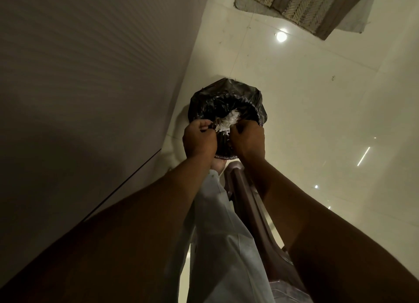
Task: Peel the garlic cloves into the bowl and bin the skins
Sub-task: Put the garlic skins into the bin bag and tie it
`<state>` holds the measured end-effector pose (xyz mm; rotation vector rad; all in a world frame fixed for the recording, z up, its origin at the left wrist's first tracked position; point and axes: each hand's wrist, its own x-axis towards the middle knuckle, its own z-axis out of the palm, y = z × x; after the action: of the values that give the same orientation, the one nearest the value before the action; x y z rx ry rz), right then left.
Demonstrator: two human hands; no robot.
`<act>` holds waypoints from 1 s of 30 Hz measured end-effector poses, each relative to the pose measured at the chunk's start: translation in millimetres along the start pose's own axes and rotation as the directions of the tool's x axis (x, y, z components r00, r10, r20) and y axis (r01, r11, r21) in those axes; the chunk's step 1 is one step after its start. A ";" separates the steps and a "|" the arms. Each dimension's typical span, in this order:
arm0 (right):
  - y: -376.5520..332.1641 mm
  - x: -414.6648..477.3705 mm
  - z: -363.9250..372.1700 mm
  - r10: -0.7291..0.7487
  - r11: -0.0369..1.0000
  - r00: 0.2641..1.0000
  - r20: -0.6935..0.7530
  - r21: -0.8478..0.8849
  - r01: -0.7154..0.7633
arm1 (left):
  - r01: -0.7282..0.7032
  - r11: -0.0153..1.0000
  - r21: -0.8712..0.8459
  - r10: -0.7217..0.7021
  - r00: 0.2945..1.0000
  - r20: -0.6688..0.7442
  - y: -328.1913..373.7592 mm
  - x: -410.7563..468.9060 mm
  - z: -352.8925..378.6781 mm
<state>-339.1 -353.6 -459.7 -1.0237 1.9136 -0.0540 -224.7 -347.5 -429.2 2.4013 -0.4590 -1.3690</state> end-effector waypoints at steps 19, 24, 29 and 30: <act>-42.6 -119.3 -83.4 0.035 0.917 0.997 0.062 0.395 -0.057 | -0.017 0.981 -0.192 0.017 1.000 0.001 55.3 -161.6 -74.0; -89.6 -225.6 -140.5 -0.124 0.842 0.992 0.027 0.531 0.091 | -0.217 0.909 -0.357 0.299 0.934 0.193 90.7 -257.7 -158.3; -145.2 -321.6 -170.3 -0.362 0.795 0.932 -0.019 0.515 0.319 | -0.533 0.775 -0.339 0.584 0.810 0.062 84.8 -322.8 -267.0; -159.3 -341.2 -171.2 -0.418 0.787 0.909 -0.009 0.497 0.366 | -0.562 0.744 -0.360 0.606 0.796 0.010 78.9 -334.1 -291.7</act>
<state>-292.6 -289.2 -53.8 -1.0261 1.4487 -0.6846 -141.9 -234.3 -1.1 1.6786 -0.8503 -1.1825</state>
